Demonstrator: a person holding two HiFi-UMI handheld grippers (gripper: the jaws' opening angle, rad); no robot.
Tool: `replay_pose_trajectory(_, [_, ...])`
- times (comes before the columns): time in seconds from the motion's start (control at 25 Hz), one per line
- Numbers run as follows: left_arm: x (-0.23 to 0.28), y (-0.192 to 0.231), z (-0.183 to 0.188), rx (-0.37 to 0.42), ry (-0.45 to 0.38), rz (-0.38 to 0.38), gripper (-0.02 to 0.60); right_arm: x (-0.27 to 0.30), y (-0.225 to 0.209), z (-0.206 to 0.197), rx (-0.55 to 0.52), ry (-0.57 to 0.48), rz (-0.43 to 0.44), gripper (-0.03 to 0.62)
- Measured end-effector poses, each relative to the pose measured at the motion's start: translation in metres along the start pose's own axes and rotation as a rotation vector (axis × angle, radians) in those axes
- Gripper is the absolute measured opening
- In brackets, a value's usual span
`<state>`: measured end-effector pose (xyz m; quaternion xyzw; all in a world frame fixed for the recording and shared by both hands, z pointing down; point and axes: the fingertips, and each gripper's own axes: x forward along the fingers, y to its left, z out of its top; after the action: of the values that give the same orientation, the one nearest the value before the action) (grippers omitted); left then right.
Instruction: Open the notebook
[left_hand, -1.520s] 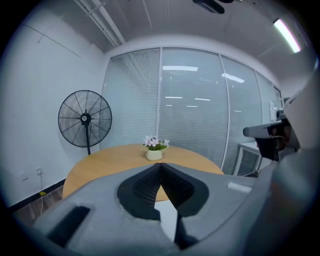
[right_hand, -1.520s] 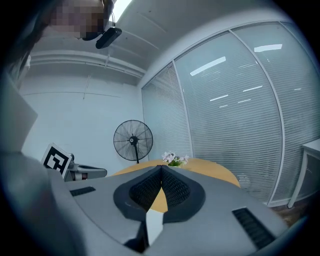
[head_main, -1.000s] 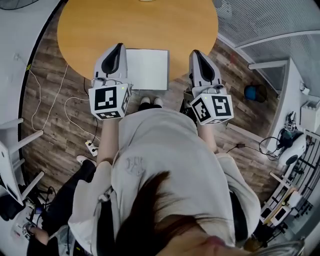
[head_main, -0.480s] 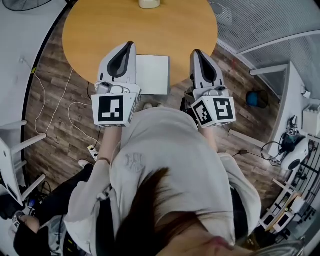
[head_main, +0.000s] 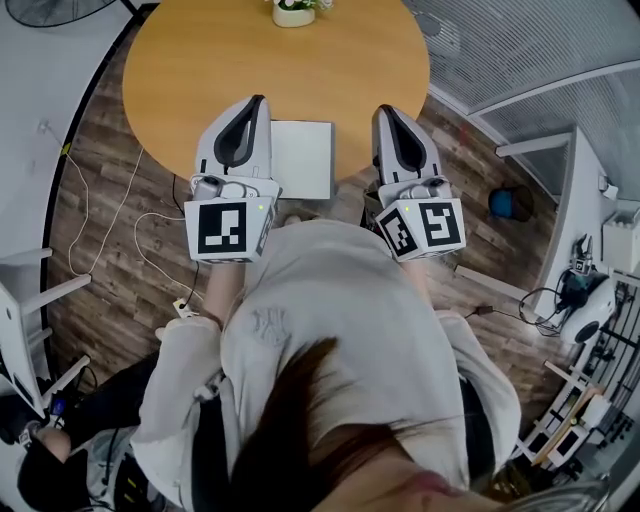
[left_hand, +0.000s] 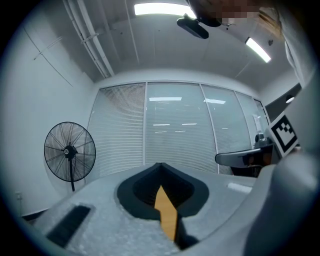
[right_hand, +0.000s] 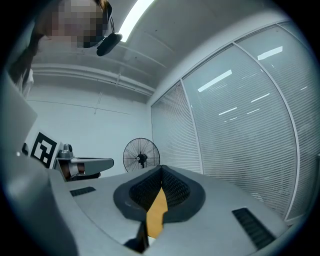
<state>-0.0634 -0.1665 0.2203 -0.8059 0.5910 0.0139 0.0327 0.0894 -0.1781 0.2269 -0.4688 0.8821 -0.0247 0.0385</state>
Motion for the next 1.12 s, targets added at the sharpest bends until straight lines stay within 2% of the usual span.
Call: replay_pose_trajectory(1.12, [0.009,-0.014,-0.021,-0.026,0.05,-0.016,0.015,-0.001,-0.012,-0.02,-0.016,0.069,-0.019,0.0])
